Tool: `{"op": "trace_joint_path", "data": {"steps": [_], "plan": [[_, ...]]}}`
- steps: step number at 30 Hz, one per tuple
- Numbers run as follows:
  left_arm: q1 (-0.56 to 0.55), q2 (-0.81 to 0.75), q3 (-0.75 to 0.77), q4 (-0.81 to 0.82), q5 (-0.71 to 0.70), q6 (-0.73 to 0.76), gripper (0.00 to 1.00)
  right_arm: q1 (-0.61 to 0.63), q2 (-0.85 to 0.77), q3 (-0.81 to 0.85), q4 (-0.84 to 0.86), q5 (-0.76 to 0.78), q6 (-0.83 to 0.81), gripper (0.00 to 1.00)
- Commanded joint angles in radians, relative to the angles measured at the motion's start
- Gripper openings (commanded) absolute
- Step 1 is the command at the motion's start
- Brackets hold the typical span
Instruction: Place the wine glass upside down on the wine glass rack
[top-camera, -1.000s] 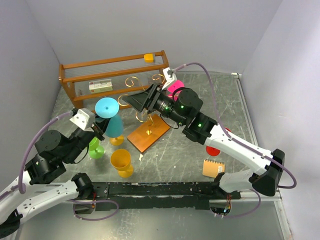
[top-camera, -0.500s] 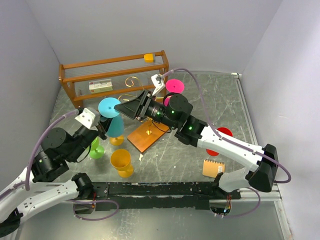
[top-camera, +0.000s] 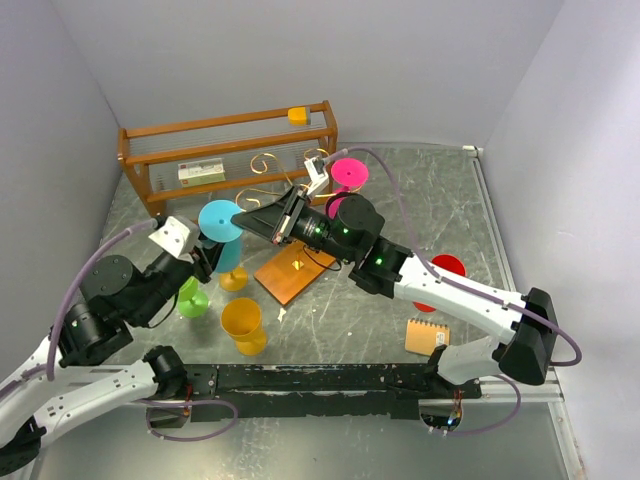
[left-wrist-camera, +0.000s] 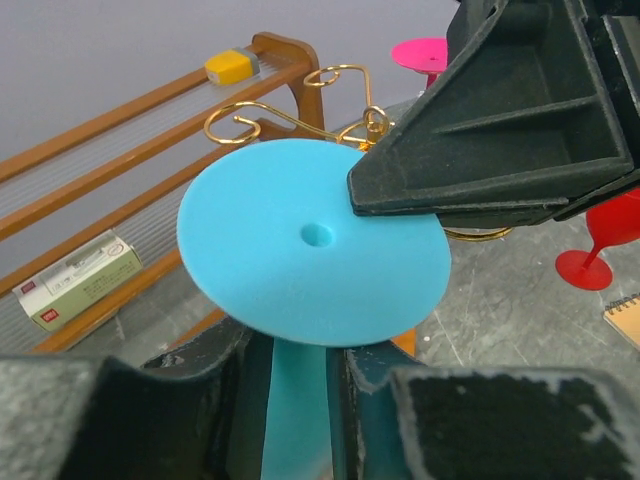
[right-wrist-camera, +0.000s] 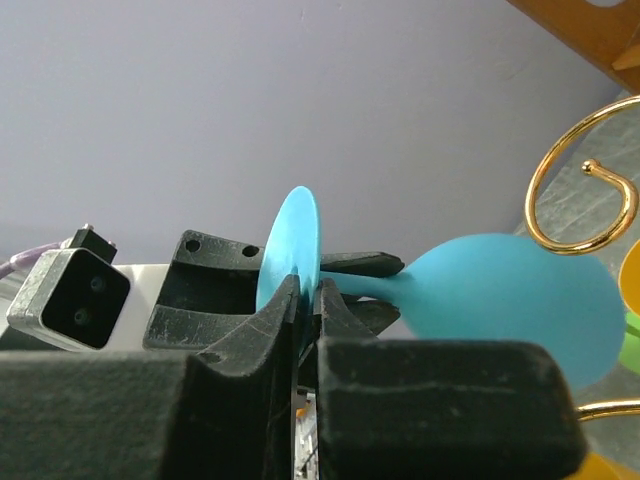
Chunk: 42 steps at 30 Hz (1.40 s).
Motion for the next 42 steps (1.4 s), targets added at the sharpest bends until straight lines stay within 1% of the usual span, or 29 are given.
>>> {"op": "trace_joint_path", "data": {"steps": [1,4,6,11,13,17,21,25,27,30,33,36,39,42], "plan": [[-0.001,-0.002,0.087,-0.099,0.011,-0.131,0.4,0.006,-0.003,-0.017,0.028,0.013,0.014,0.0],[-0.002,0.006,0.143,-0.199,0.017,-0.19,0.52,0.006,0.0,-0.019,0.029,0.021,0.032,0.0],[-0.002,-0.001,0.166,-0.246,0.043,-0.228,0.58,0.006,0.001,-0.019,0.03,0.03,0.042,0.0],[-0.002,-0.038,0.205,-0.305,0.102,-0.31,0.68,0.007,0.004,-0.026,0.044,0.033,0.064,0.0],[-0.001,-0.054,0.213,-0.305,0.1,-0.357,0.71,0.006,0.003,-0.034,0.05,0.03,0.071,0.0],[-0.001,-0.063,0.229,-0.312,0.013,-0.539,0.74,0.006,0.003,-0.045,0.064,0.018,0.079,0.0],[-0.001,-0.046,0.254,-0.381,-0.147,-0.759,0.79,0.006,-0.002,-0.055,0.076,0.002,0.079,0.0],[-0.001,-0.026,0.26,-0.391,-0.18,-0.865,0.82,0.006,-0.005,-0.062,0.082,-0.018,0.078,0.0],[-0.001,-0.021,0.252,-0.367,-0.167,-0.883,0.81,0.006,-0.005,-0.062,0.082,-0.03,0.075,0.0],[-0.001,-0.013,0.244,-0.33,-0.146,-0.886,0.76,0.006,-0.006,-0.063,0.081,-0.041,0.072,0.0],[-0.002,-0.006,0.242,-0.325,-0.165,-0.904,0.69,0.007,-0.014,-0.071,0.08,-0.049,0.07,0.0],[-0.002,-0.005,0.226,-0.306,-0.176,-0.909,0.57,0.006,-0.022,-0.072,0.078,-0.059,0.062,0.0],[-0.001,-0.003,0.213,-0.29,-0.182,-0.915,0.48,0.007,-0.032,-0.075,0.066,-0.065,0.054,0.0],[-0.002,-0.005,0.198,-0.249,-0.175,-0.9,0.33,0.006,-0.041,-0.074,0.029,-0.069,0.041,0.0]]}}
